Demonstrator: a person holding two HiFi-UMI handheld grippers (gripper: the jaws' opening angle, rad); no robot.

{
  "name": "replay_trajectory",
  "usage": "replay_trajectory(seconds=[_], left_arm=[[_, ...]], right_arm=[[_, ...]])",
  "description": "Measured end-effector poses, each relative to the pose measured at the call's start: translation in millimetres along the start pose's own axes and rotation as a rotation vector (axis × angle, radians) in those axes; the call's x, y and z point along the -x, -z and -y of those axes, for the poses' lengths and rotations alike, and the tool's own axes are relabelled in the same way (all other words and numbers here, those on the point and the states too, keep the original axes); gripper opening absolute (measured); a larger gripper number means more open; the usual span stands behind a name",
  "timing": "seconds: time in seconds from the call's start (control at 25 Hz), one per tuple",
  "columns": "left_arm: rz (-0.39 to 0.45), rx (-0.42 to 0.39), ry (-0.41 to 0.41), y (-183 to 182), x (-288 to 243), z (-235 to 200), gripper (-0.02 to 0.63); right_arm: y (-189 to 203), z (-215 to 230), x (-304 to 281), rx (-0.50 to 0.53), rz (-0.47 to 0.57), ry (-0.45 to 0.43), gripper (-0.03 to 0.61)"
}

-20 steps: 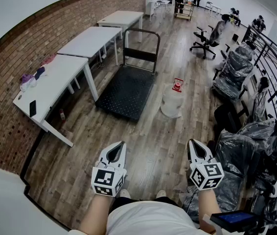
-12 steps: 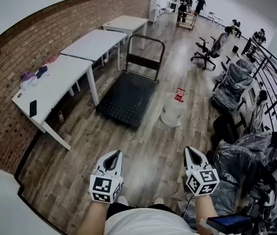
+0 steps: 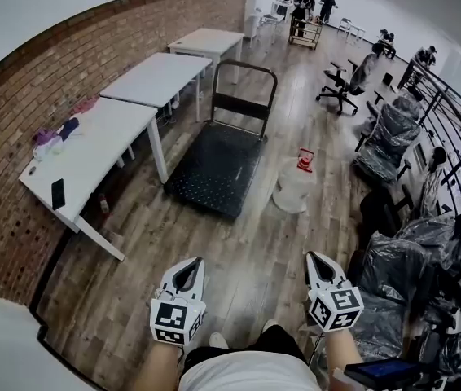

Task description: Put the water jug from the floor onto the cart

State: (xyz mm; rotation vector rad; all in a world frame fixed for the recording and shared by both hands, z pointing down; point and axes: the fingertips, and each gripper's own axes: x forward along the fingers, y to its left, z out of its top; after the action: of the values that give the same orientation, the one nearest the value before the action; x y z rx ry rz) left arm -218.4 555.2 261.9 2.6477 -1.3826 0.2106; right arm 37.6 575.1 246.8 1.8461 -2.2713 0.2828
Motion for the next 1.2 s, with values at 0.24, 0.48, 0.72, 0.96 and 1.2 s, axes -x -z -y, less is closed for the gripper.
replay_trajectory(seconds=[0.24, 0.48, 0.72, 0.96, 1.2], left_arm=[[-0.023, 0.012, 0.029, 1, -27, -8, -0.002], [-0.043, 0.023, 0.026, -1, -73, -16, -0.002], [-0.035, 0.011, 0.011, -23, -137, -17, -0.002], [-0.024, 0.019, -0.003, -45, -210, 2, -0.002], [-0.009, 0.033, -0.018, -64, -273, 17, -0.002]], right_arm=[[1, 14, -20, -0.022, -0.022, 0.023, 0.002], [2, 43, -58, -0.046, -0.027, 0.021, 0.002], [-16, 94, -105, -0.066, -0.003, 0.009, 0.002], [-28, 159, -145, -0.074, -0.007, -0.018, 0.002], [-42, 213, -180, -0.066, -0.005, -0.042, 0.002]])
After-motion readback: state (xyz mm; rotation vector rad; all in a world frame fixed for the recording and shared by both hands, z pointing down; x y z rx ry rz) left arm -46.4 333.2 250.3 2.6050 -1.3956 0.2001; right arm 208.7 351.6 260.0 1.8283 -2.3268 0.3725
